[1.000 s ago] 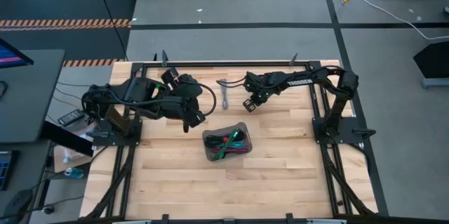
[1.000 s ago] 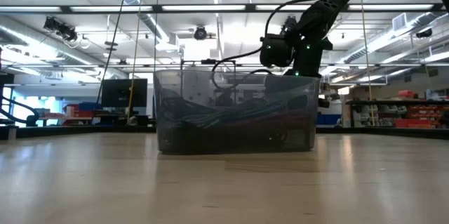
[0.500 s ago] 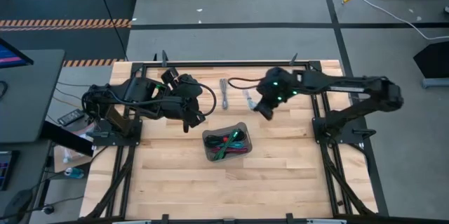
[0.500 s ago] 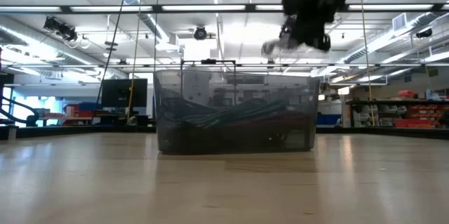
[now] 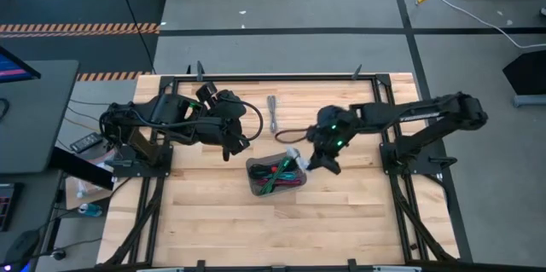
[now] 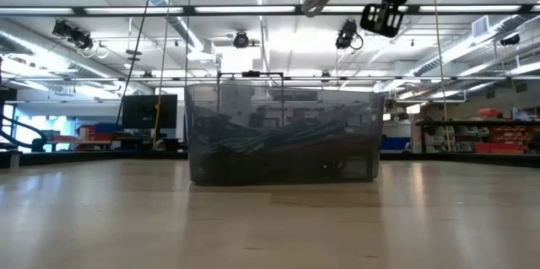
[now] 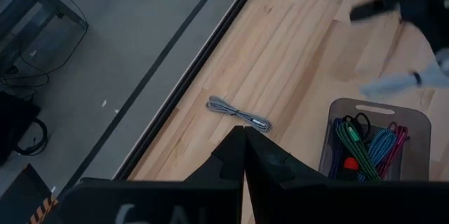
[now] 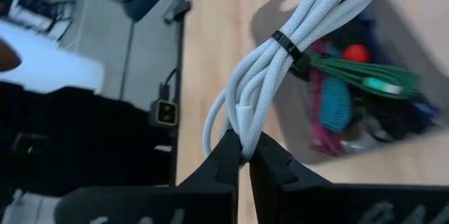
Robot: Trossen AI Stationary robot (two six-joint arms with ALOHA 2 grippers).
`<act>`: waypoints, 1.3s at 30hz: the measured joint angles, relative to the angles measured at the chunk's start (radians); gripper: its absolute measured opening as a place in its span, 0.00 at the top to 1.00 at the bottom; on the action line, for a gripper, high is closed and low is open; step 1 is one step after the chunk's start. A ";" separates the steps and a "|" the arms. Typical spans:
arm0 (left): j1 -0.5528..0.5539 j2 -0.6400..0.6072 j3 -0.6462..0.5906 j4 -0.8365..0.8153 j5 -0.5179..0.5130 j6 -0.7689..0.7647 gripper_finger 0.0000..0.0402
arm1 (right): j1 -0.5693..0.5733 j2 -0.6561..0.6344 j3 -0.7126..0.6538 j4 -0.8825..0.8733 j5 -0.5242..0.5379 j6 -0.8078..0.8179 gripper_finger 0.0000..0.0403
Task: Pick and place USB-C Cables
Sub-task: Put the white USB cable into the black bin
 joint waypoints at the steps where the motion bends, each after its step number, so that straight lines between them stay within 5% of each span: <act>1: 0.000 0.000 0.000 0.000 0.000 0.000 0.97 | 0.007 0.022 0.000 0.021 -0.013 -0.001 0.96; 12: 0.000 0.000 0.000 0.001 0.000 -0.001 0.97 | 0.028 0.235 0.002 0.083 -0.105 -0.104 0.96; 26: 0.000 0.000 0.000 0.002 0.000 -0.002 0.97 | -0.006 0.382 0.021 0.087 0.012 -0.281 0.96; 39: 0.000 0.000 0.000 0.009 0.000 -0.004 0.97 | -0.018 0.425 0.375 -0.415 0.141 -0.737 0.96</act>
